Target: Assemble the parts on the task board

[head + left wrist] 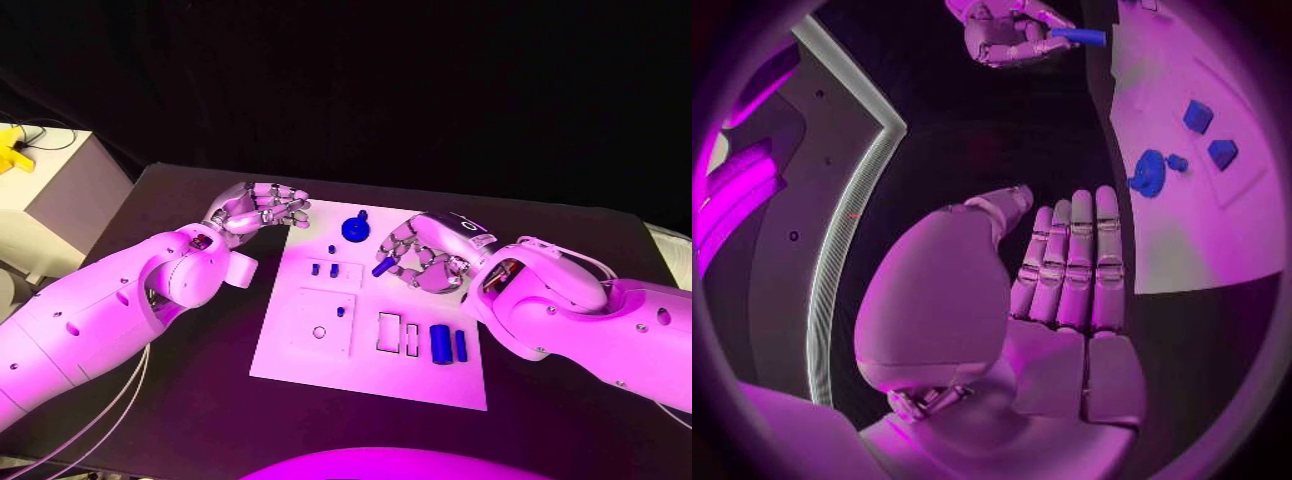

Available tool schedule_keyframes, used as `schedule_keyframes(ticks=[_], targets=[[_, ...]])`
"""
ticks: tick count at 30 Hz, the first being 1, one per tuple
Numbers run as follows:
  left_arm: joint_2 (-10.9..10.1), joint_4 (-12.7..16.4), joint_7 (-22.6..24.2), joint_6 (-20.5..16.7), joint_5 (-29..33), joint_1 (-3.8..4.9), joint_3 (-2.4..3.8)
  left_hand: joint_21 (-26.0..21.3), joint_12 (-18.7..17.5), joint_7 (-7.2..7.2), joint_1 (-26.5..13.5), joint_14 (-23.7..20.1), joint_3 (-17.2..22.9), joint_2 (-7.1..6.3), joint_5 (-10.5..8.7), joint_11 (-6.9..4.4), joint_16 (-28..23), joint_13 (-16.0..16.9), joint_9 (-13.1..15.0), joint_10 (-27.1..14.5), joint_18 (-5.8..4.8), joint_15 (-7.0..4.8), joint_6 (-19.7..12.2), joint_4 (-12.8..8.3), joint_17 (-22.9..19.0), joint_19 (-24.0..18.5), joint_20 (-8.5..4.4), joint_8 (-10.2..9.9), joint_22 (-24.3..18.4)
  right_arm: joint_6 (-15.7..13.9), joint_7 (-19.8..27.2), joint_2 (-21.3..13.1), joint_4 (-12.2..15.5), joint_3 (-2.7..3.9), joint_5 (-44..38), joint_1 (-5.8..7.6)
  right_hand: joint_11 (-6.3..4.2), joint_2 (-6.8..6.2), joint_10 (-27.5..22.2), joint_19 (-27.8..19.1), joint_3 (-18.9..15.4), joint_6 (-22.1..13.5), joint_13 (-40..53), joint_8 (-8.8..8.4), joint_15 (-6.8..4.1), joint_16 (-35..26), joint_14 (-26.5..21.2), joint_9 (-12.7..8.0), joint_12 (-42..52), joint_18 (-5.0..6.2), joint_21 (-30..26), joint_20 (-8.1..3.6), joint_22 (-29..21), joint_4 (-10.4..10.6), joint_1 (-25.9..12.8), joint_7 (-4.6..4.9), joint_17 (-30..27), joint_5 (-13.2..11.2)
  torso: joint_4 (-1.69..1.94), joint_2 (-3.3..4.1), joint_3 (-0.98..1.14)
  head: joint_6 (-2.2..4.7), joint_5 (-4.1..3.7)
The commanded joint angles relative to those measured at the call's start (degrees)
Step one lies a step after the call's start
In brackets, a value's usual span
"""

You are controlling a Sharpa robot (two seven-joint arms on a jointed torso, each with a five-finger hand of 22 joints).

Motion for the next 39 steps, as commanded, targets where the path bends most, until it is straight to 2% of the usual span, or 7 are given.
schedule_keyframes(ticks=[1, 8, 16, 21, 26, 39], targets=[[0.24, 0.15, 0.36, 0.85, 0.09, -0.03, 0.05, -0.18, -0.37, 0.18, 0.29, 0.25, -0.29, 0.38, 0.08, 0.24, -0.33, 0.06, -0.05, 0.26, -0.77, 0.34, 0.03, -0.06, 0.06, 0.10, 0.29, -0.27, -0.10, -0.37, 0.59, 1.96, 0.34, -0.30, -0.46, -0.74, -1.85, -0.03, 2.14, -0.52, 0.18, 0.06, 0.07, 0.36, -0.34, -0.06, 2.30, 1.18, -0.29, -0.65, -0.33, -0.01, -0.13, -0.36, -0.88, 0.38, -0.17, 0.17, 0.08, 0.04, 0.07, -0.26, 0.38], [0.40, 0.20, 0.44, 0.77, 0.10, -0.03, 0.05, -0.18, -0.37, 0.18, 0.29, 0.25, -0.29, 0.38, 0.08, 0.24, -0.33, 0.06, -0.05, 0.26, -0.77, 0.34, 0.03, -0.06, 0.06, 0.10, 0.29, -0.27, -0.10, 0.21, 1.23, 7.72, -0.80, -1.21, -3.70, -2.81, -1.83, -0.05, 2.11, -0.67, 0.31, -0.03, 0.09, 0.36, -0.32, -0.09, 2.28, 1.24, -0.40, -0.60, -0.58, 0.00, -0.34, -0.57, -1.01, 0.41, -0.23, 0.18, 0.08, 0.07, -0.03, -0.73, 1.16], [0.53, 0.29, 0.42, 0.79, 0.11, -0.03, 0.06, -0.18, -0.37, 0.18, 0.29, 0.25, -0.29, 0.38, 0.08, 0.24, -0.33, 0.06, -0.05, 0.26, -0.77, 0.34, 0.03, -0.06, 0.06, 0.10, 0.29, -0.27, -0.10, 2.30, 0.39, 11.15, -2.63, -2.04, -6.47, -4.22, -1.77, -0.09, 2.05, -0.91, 0.51, -0.21, 0.16, 0.35, -0.29, -0.19, 2.23, 1.33, -0.57, -0.52, -0.91, 0.03, -0.60, -0.99, -1.24, 0.47, -0.42, 0.12, 0.06, 0.03, -0.03, -1.19, 1.83], [0.59, 0.33, 0.41, 0.84, 0.11, -0.03, 0.06, -0.18, -0.37, 0.18, 0.29, 0.25, -0.29, 0.38, 0.08, 0.24, -0.33, 0.06, -0.05, 0.26, -0.77, 0.34, 0.03, -0.06, 0.06, 0.10, 0.29, -0.27, -0.10, 3.37, -0.15, 12.44, -3.74, -2.41, -8.25, -4.99, -1.75, -0.16, 2.03, -1.00, 0.60, -0.29, 0.20, 0.35, -0.27, -0.27, 2.19, 1.38, -0.67, -0.50, -0.98, 0.04, -0.61, -1.26, -1.36, 0.50, -0.56, 0.07, 0.05, 0.03, 0.04, -1.61, 2.21], [0.61, 0.33, 0.37, 0.83, 0.11, -0.03, 0.07, -0.24, -0.47, 0.18, 0.37, 0.29, -0.34, 0.40, 0.08, 0.24, -0.53, 0.06, -0.10, 0.30, -0.76, 0.33, 0.07, -0.10, 0.26, 0.14, 0.29, -0.32, -0.12, 4.20, -0.29, 13.31, -4.59, -2.70, -10.27, -5.41, -1.74, -0.37, 2.06, -1.01, 0.68, -0.38, 0.28, 0.35, -0.26, -0.25, 2.20, 1.46, -0.75, -0.52, -0.82, 0.04, -0.39, -1.71, -1.51, 0.53, -0.50, 0.17, -0.01, 0.07, 0.03, -1.73, 2.39], [0.55, 0.35, 0.32, 0.86, 0.11, -0.03, 0.07, -0.24, -0.47, 0.18, 0.37, 0.29, -0.34, 0.40, 0.08, 0.24, -0.53, 0.06, -0.10, 0.30, -0.76, 0.33, 0.07, -0.10, 0.26, 0.14, 0.29, -0.32, -0.12, 5.35, -1.12, 14.43, -5.67, -3.18, -13.81, -6.18, -1.73, -0.45, 2.10, -0.99, 0.69, -0.38, 0.34, 0.38, -0.24, -0.24, 2.21, 1.51, -0.80, -0.55, -0.68, 0.06, -0.22, -1.90, -1.68, 0.55, -0.46, 0.19, 0.07, 0.06, 0.03, -2.21, 2.59]])
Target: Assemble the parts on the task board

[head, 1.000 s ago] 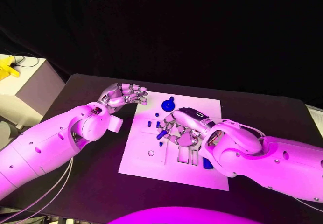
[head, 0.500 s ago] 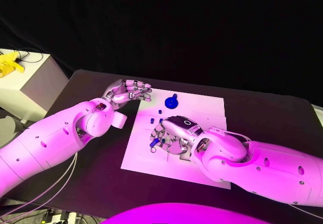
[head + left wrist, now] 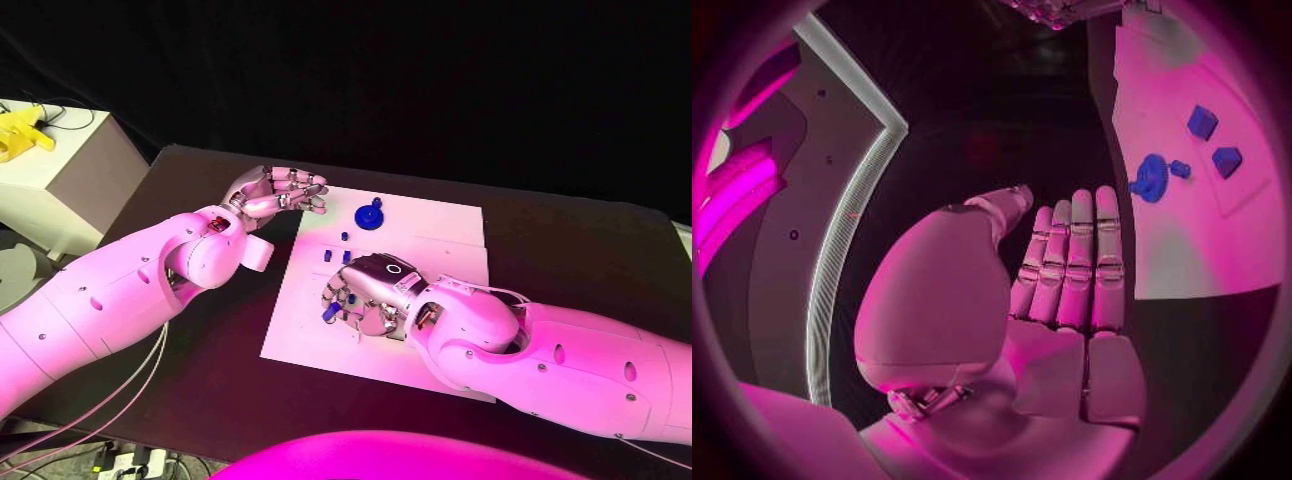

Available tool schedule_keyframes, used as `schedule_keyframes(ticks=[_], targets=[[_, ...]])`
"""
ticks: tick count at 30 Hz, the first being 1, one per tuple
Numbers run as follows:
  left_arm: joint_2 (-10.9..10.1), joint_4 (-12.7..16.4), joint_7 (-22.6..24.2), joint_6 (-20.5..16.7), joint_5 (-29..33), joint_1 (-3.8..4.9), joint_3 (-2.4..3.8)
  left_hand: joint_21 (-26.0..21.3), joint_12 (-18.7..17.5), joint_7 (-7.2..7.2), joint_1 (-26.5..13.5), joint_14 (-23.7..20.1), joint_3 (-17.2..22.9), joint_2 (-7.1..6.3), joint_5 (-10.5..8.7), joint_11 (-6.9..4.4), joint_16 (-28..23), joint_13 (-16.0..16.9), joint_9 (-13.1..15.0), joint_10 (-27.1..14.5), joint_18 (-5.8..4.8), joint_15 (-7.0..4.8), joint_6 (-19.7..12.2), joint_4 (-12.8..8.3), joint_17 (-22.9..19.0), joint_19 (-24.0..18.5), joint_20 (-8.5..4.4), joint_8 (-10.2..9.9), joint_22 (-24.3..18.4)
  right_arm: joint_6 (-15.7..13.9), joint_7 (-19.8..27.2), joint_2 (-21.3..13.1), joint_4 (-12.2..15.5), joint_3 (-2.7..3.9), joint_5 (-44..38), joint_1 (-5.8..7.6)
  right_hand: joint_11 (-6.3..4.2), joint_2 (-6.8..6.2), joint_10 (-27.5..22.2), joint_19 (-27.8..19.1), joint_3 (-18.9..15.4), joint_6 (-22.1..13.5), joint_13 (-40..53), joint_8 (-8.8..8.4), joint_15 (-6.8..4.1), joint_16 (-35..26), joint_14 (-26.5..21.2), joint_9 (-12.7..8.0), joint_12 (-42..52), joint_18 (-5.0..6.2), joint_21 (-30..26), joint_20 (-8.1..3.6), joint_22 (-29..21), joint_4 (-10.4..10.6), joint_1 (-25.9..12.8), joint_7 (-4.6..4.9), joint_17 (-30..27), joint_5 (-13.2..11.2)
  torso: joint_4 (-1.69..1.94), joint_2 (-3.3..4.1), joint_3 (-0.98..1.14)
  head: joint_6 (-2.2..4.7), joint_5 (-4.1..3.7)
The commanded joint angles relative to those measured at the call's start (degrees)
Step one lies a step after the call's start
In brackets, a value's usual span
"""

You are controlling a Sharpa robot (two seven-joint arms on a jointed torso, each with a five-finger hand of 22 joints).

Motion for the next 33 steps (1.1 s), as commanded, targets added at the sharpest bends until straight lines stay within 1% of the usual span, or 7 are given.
schedule_keyframes(ticks=[1, 6, 13, 20, 28, 33], targets=[[0.09, 0.17, 0.31, 0.82, 0.11, -0.02, 0.04, -0.25, -0.18, 0.18, 0.37, 0.09, -0.34, 0.40, 0.08, 0.24, -0.15, 0.08, -0.04, 0.31, -0.76, 0.13, 0.07, -0.10, 0.05, 0.14, 0.30, -0.32, -0.08, 1.44, -0.68, 0.14, -0.09, -0.05, -3.23, -0.21, -1.24, 0.08, 1.60, -0.36, -0.02, 0.00, 0.03, 0.21, -0.25, -0.24, 2.21, 0.03, -0.36, -0.56, 0.10, -0.17, 0.08, -0.40, -0.40, 0.35, 0.05, 0.23, 0.04, -0.05, -0.02, -0.14, 0.04], [0.05, 0.17, 0.29, 0.83, 0.11, -0.02, 0.04, -0.25, -0.18, 0.18, 0.37, 0.09, -0.34, 0.40, 0.08, 0.24, -0.15, 0.08, -0.04, 0.31, -0.76, 0.13, 0.07, -0.10, 0.05, 0.14, 0.30, -0.32, -0.08, 1.84, -1.05, 0.15, -0.19, -0.08, -3.69, -0.31, -1.24, 0.08, 1.60, -0.36, -0.02, 0.00, 0.03, 0.21, -0.25, -0.24, 2.21, 0.03, -0.36, -0.56, 0.10, -0.17, 0.08, -0.40, -0.40, 0.35, 0.05, 0.23, -0.02, -0.04, -0.03, -0.21, 0.11], [0.00, 0.17, 0.25, 0.86, 0.11, -0.02, 0.04, -0.25, -0.18, 0.18, 0.37, 0.09, -0.34, 0.40, 0.08, 0.24, -0.15, 0.08, -0.04, 0.31, -0.76, 0.13, 0.07, -0.10, 0.05, 0.14, 0.30, -0.32, -0.08, 2.79, -1.66, 0.02, -0.19, -0.11, -4.35, -0.39, -1.23, 0.09, 1.63, -0.38, 0.00, 0.02, 0.07, 0.23, -0.24, -0.20, 2.23, 0.07, -0.38, -0.57, 0.14, -0.16, 0.14, -0.47, -0.55, 0.35, 0.14, 0.21, 0.00, -0.03, -0.04, -0.30, 0.14], [-0.03, 0.15, 0.23, 0.87, 0.11, -0.02, 0.04, -0.31, -0.27, 0.24, 0.30, 0.11, -0.40, 0.40, 0.08, 0.28, -0.29, 0.08, -0.09, 0.29, -0.77, 0.15, 0.05, -0.04, 0.19, 0.15, 0.31, -0.39, -0.11, 2.89, -2.65, -0.24, -0.01, -0.13, -5.25, -0.46, -1.23, 0.10, 1.65, -0.37, 0.01, 0.03, 0.10, 0.25, -0.23, -0.18, 2.24, 0.10, -0.40, -0.58, 0.21, -0.15, 0.23, -0.53, -0.66, 0.35, 0.19, 0.15, 0.01, -0.05, -0.02, -0.32, 0.15], [0.00, 0.16, 0.23, 0.88, 0.11, -0.02, 0.04, -0.31, -0.27, 0.24, 0.30, 0.11, -0.40, 0.40, 0.08, 0.28, -0.29, 0.08, -0.09, 0.29, -0.77, 0.15, 0.05, -0.04, 0.19, 0.15, 0.31, -0.39, -0.11, 2.88, -2.75, 0.00, -0.06, -0.13, -5.47, -0.55, -1.20, 0.03, 1.61, -0.50, 0.02, -0.06, 0.14, 0.23, -0.22, -0.29, 2.18, 0.13, -0.50, -0.54, 0.02, -0.12, 0.09, -0.65, -0.93, 0.35, -0.06, 0.05, 0.01, -0.04, -0.04, -0.29, 0.09], [0.02, 0.16, 0.21, 0.93, 0.11, -0.02, 0.04, -0.31, -0.27, 0.24, 0.30, 0.11, -0.40, 0.40, 0.08, 0.28, -0.29, 0.08, -0.09, 0.29, -0.77, 0.15, 0.05, -0.04, 0.19, 0.15, 0.31, -0.39, -0.11, 3.05, -2.60, 0.90, -0.83, -0.25, -5.39, -0.89, -0.84, -0.29, 0.62, -0.95, 0.34, -1.16, 0.16, -0.31, 0.06, -0.38, 2.15, 0.08, -1.33, -0.46, -0.52, 0.08, -0.18, -1.19, -2.19, 0.68, -0.20, -0.24, 0.03, -0.05, -0.05, -0.31, 0.11]])
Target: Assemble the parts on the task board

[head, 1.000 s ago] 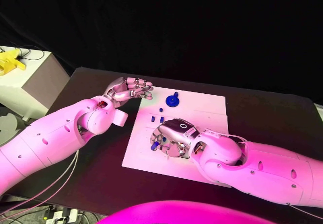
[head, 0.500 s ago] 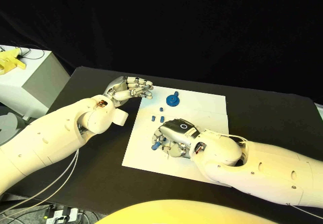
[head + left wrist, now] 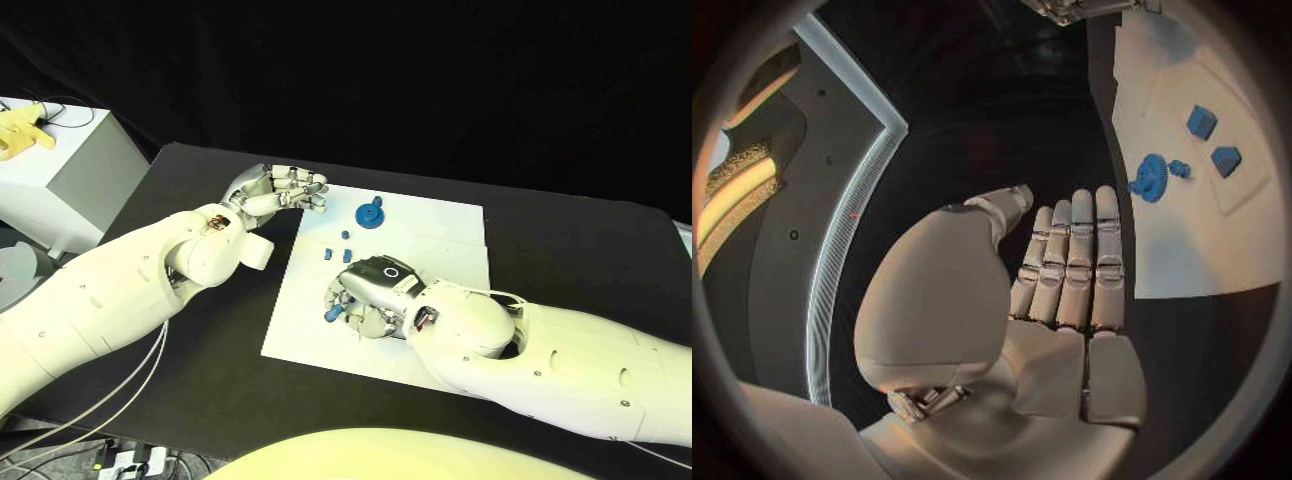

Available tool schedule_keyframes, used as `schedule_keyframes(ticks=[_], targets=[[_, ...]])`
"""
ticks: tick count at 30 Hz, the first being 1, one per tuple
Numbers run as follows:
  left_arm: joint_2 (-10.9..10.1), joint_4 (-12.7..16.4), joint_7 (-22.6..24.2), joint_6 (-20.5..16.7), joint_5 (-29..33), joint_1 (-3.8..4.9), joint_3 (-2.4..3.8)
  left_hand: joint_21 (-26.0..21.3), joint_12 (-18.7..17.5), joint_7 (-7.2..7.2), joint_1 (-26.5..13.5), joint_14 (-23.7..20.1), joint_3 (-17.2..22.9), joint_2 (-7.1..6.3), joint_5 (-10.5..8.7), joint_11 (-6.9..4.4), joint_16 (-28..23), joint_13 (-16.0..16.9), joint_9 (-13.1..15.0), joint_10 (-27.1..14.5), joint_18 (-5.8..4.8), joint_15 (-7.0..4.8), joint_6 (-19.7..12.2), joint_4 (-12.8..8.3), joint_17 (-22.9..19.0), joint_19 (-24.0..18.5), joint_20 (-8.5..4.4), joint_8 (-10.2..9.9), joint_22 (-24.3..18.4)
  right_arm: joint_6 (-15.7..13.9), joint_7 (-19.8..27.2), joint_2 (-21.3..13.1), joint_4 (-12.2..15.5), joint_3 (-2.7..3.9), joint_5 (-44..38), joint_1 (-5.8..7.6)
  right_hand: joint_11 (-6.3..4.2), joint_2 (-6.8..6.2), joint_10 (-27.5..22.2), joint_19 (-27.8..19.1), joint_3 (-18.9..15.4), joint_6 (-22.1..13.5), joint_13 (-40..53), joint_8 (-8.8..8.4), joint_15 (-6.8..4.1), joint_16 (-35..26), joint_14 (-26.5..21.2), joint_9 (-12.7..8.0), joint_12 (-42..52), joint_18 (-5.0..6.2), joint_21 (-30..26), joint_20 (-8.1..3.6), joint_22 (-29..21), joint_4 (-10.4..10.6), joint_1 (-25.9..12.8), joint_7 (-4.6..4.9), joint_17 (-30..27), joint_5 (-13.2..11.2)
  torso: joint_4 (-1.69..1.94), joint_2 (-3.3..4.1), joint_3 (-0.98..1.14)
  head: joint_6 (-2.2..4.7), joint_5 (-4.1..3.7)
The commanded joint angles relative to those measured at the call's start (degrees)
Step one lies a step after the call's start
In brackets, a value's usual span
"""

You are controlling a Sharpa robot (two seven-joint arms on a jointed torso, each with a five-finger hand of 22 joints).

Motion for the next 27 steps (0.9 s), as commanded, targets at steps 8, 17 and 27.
schedule_keyframes(ticks=[8, 17, 27], targets=[[0.09, 0.18, 0.24, 0.88, 0.11, -0.02, 0.05, -0.31, -0.27, 0.24, 0.30, 0.12, -0.40, 0.40, 0.08, 0.28, -0.29, 0.09, -0.04, 0.29, -0.77, 0.15, 0.05, -0.04, 0.05, 0.15, 0.31, -0.39, -0.05, 0.50, 0.09, 1.41, -0.93, -0.40, -0.58, -0.82, 0.70, -1.03, -3.25, -0.82, 0.45, -2.51, -0.73, -1.34, 0.95, -0.37, 2.15, -0.17, -0.91, -0.38, -1.02, 0.72, -0.36, -0.43, -3.25, 0.87, -0.14, 0.47, 0.04, 0.02, -0.03, -0.12, 0.04], [0.11, 0.13, 0.23, 0.91, 0.11, -0.02, 0.05, -0.31, -0.27, 0.24, 0.30, 0.12, -0.40, 0.40, 0.08, 0.28, -0.29, 0.09, -0.04, 0.29, -0.77, 0.15, 0.05, -0.04, 0.05, 0.15, 0.31, -0.39, -0.05, -0.72, 0.61, 1.38, -1.11, -0.50, -0.18, -1.03, 2.11, -3.08, -9.78, -1.53, -0.39, -5.28, -2.71, -2.85, 2.16, -0.57, 1.87, -0.58, -0.71, -0.02, -3.21, 1.88, -1.91, -0.78, -5.49, 1.74, -0.80, 0.62, -0.08, -0.01, -0.02, -0.20, 0.10], [0.10, 0.07, -0.09, 1.34, 0.10, -0.02, 0.04, -0.37, -0.34, 0.24, 0.31, 0.15, -0.43, 0.44, 0.09, 0.28, -0.43, 0.09, -0.08, 0.31, -0.76, 0.16, 0.07, -0.01, 0.20, 0.17, 0.32, -0.43, -0.08, -3.41, -0.53, 0.79, -1.07, -0.53, -0.05, -1.16, 3.28, -2.45, -14.71, -3.49, -10.94, -9.69, -3.16, -6.08, 3.16, -2.17, 0.80, -1.71, 0.48, 0.97, -10.07, 2.93, -7.28, 0.09, -5.09, 3.11, -3.91, 3.85, -0.06, 0.01, 0.03, -0.10, 0.02]])
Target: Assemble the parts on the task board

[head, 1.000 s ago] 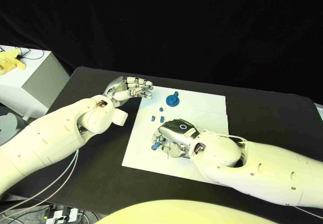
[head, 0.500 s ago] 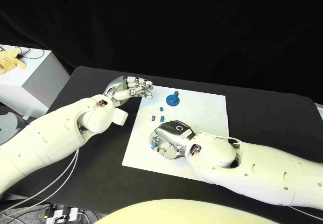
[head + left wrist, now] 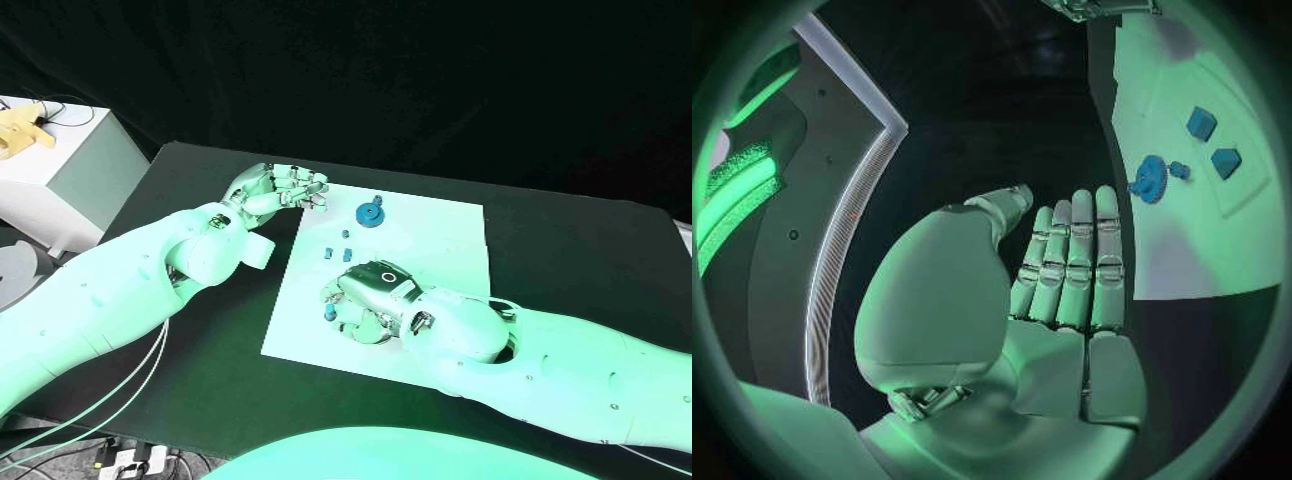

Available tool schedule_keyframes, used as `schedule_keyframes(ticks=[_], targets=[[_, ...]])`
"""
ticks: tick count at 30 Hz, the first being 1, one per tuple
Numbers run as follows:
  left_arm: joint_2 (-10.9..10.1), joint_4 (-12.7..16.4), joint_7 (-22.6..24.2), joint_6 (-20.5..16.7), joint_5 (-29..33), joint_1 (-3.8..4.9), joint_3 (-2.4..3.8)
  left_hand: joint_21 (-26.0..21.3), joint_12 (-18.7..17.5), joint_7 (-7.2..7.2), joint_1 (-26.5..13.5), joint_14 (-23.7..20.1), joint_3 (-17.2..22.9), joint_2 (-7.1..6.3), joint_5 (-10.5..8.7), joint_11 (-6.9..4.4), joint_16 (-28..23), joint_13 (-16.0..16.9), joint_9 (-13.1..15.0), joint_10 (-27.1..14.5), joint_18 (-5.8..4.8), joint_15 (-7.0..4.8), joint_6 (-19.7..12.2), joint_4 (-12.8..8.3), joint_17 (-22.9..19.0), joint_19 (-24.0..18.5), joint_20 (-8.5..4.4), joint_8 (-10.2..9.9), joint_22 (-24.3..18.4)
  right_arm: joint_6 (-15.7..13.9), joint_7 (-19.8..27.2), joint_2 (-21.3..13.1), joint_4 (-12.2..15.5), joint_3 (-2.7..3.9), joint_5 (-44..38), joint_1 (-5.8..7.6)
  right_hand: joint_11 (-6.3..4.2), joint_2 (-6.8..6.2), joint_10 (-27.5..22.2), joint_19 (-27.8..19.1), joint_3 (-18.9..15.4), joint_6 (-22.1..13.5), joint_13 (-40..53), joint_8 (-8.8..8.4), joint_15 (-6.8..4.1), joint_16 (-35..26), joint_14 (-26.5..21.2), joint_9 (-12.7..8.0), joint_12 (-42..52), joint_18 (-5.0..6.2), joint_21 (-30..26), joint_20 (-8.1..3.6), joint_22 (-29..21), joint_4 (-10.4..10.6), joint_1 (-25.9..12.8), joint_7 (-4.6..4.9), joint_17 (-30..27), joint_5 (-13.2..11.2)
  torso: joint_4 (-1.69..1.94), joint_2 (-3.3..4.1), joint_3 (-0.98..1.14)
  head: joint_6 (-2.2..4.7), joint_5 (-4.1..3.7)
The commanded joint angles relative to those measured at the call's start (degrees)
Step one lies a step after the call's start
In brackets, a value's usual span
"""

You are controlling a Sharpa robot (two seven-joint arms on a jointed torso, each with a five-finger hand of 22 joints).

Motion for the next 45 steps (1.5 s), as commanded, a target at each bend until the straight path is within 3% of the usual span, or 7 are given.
schedule_keyframes(ticks=[1, 9, 15, 21, 29, 35, 45], targets=[[0.08, 0.11, 0.04, 1.15, 0.10, -0.02, 0.04, -0.37, -0.34, 0.24, 0.31, 0.15, -0.43, 0.44, 0.09, 0.28, -0.20, 0.10, -0.09, 0.31, -0.76, 0.16, 0.07, -0.01, 0.04, 0.17, 0.32, -0.20, -0.08, -1.91, -0.33, -0.10, 0.06, -0.01, -0.03, -0.08, 0.24, 1.75, -2.17, -1.14, -5.30, -0.82, -0.07, -0.70, 0.55, -1.36, 0.45, -0.31, 0.57, 1.24, -3.55, 0.15, -2.86, 0.79, 1.99, 0.07, -2.31, 0.56, -0.02, 0.02, 0.05, 0.08, -0.12], [0.09, 0.09, -0.02, 1.21, 0.10, -0.02, 0.04, -0.37, -0.34, 0.24, 0.31, 0.15, -0.43, 0.44, 0.09, 0.28, -0.20, 0.10, -0.09, 0.31, -0.76, 0.16, 0.07, -0.01, 0.04, 0.17, 0.32, -0.20, -0.08, -5.49, 0.34, -0.94, 0.48, -0.01, 0.39, -0.18, 0.15, 3.16, -7.96, -0.26, -21.50, -5.89, -0.04, -1.36, 0.45, -4.80, -0.97, -2.44, 2.72, 1.16, -7.41, 0.16, -5.14, 11.19, 11.43, -0.06, -7.50, 1.32, 0.02, -0.01, 0.03, 0.35, -0.37], [0.05, 0.09, 0.03, 1.18, 0.10, -0.03, 0.04, -0.37, -0.34, 0.24, 0.31, 0.15, -0.43, 0.44, 0.09, 0.28, -0.20, 0.10, -0.09, 0.31, -0.76, 0.16, 0.07, -0.01, 0.04, 0.17, 0.32, -0.20, -0.08, -10.21, 2.40, -4.01, 1.94, 0.32, 4.74, -0.11, -0.15, 4.07, -6.55, 0.44, -21.18, -5.66, 0.21, -0.97, 0.23, -4.27, -0.35, -2.60, 4.08, 1.21, -7.59, -0.02, -5.29, 11.22, 12.00, -0.03, -6.53, 1.43, -0.06, -0.08, 0.00, 0.87, -1.02], [-0.21, 0.26, 0.18, 1.00, 0.13, -0.44, 0.03, -0.37, -0.34, 0.24, 0.31, 0.15, -0.43, 0.44, 0.09, 0.28, -0.20, 0.10, -0.09, 0.31, -0.76, 0.16, 0.07, -0.01, 0.04, 0.17, 0.32, -0.20, -0.08, -13.88, 9.30, -10.45, 3.14, 0.96, 29.47, 1.68, -0.46, 6.11, 1.90, 0.88, -17.08, -0.84, 0.52, 1.22, -0.06, -5.13, -0.51, -2.44, 8.01, 1.22, -7.91, -0.28, -5.19, 11.05, 12.04, 0.30, -8.05, 1.18, -0.36, -0.37, -0.11, 1.69, -4.28], [-0.46, 0.41, 0.27, 0.87, 0.23, -1.49, 0.06, -0.41, -0.40, 0.25, 0.35, 0.19, -0.46, 0.46, 0.09, 0.29, -0.31, 0.10, -0.13, 0.33, -0.75, 0.16, 0.08, -0.02, 0.17, 0.20, 0.33, -0.23, -0.10, -4.81, 14.87, -19.95, 4.52, 1.28, 46.34, 3.82, -5.00, 5.53, 11.45, 4.42, -11.61, 4.22, 13.38, 6.51, -3.65, 0.80, 2.34, 0.26, 23.70, 0.29, -2.12, -3.49, 0.46, 10.56, 9.57, -3.65, 2.62, 1.63, -0.85, -0.81, 0.02, 2.37, -8.08], [-0.30, 0.36, 0.71, 0.95, 0.42, -1.69, 0.05, -0.51, -0.49, 0.32, 0.02, 0.27, -0.69, 0.33, 0.02, 0.34, -0.45, 0.10, -0.19, 0.32, -0.77, 0.20, 0.04, 0.21, 0.36, 0.23, 0.37, -0.32, -0.16, -0.77, 9.96, -25.57, 5.99, 1.31, 49.11, 5.00, -5.15, 4.52, 22.17, 7.33, -12.62, 1.73, 72.55, 11.58, -3.68, 4.67, 3.84, 5.16, 75.98, -0.97, 4.82, -3.55, 7.74, 10.89, 3.23, -4.14, 10.20, 0.34, -1.23, -1.05, 0.19, 2.30, -9.15], [-0.64, 1.21, 1.92, 0.85, 0.72, -2.11, 0.04, -2.30, -0.71, 0.27, -2.49, 0.51, -4.05, -0.86, 0.03, 0.34, -1.35, 0.30, -0.52, 0.36, -0.64, 0.31, -0.16, 2.90, 1.77, 0.81, 0.85, -0.76, -1.34, 4.17, -3.36, -31.57, 9.14, 0.77, 44.00, 5.63, -5.60, 5.87, 27.43, 10.22, -17.04, 1.74, 82.70, 13.88, -4.04, 7.82, 5.27, 7.49, 83.16, -2.36, 13.23, -3.91, 15.55, 11.27, -3.94, -4.82, 17.44, 1.43, -1.35, -1.08, 0.19, 1.42, -10.22]])
